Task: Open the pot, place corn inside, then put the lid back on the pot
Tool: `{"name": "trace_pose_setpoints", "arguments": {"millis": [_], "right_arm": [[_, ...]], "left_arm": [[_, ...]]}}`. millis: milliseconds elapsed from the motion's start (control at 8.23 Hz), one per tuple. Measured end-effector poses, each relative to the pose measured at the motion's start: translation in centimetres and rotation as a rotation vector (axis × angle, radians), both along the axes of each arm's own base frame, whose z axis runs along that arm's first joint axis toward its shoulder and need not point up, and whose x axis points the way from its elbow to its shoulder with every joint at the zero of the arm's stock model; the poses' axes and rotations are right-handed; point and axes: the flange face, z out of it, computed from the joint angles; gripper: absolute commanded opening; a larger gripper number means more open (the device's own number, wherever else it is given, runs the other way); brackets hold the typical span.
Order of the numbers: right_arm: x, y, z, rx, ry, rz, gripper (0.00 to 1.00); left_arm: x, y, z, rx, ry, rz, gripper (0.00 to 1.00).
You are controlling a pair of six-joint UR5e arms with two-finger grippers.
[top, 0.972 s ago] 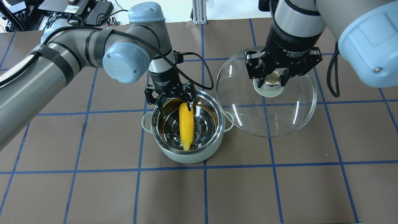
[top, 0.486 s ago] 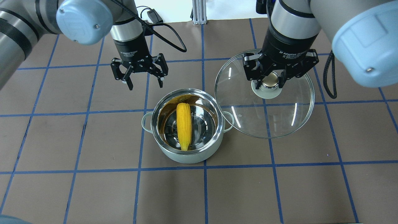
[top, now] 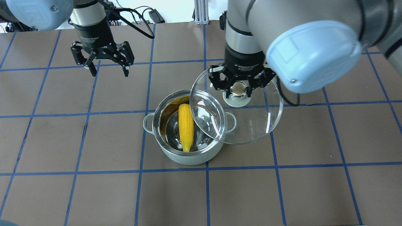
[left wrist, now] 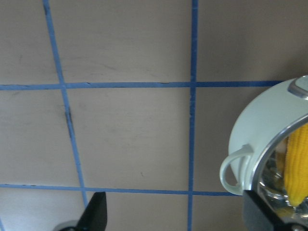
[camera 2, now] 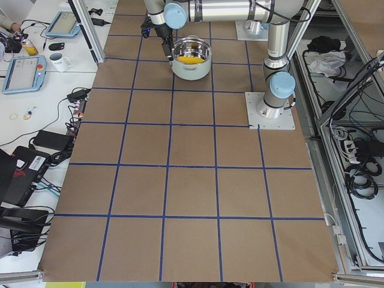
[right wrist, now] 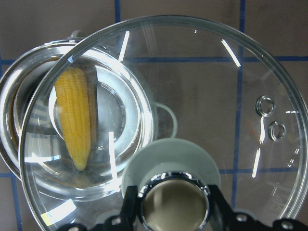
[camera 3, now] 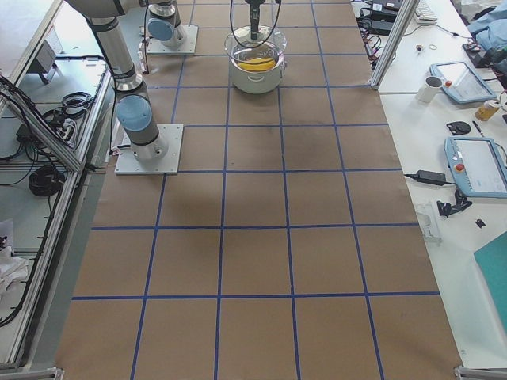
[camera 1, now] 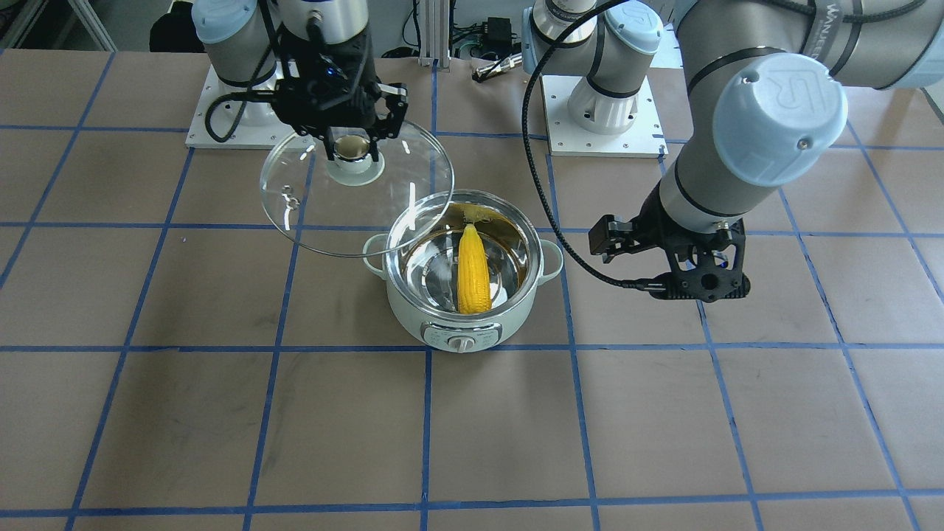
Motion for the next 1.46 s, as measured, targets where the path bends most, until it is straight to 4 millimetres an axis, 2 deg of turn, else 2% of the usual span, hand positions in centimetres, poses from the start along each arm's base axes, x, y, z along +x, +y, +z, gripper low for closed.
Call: {"name": "trace_pose_setpoints", "arguments": {"millis": [243, 486, 729, 972, 1459], "right_arm": [[6.4, -2.1, -3.4, -0.007, -0.029, -0.012, 0.27], [9.9, -3.7, -6.1, 0.007, -0.06, -0.055, 0.27], [11.0, -4.1, -7.7, 0.017, -0.064, -0.061, 0.27], [11.3, -4.1, -8.8, 0.03, -0.057, -0.055, 0.27], [11.9, -2.8, -11.2, 0.048, -0.046, -0.045, 0.26]], "left_arm": [[2.7, 0.0, 1.1, -0.014, -0.085, -0.036, 1.0], [3.4, 0.3, 2.1, -0.029, -0.094, -0.068, 1.0], [2.9, 0.6, 3.0, -0.063, -0.035, -0.081, 1.0], [2.6, 0.5, 3.4, -0.087, -0.011, -0.098, 1.0], [2.5, 0.4, 3.5, -0.095, 0.001, -0.109, 1.0]]}}
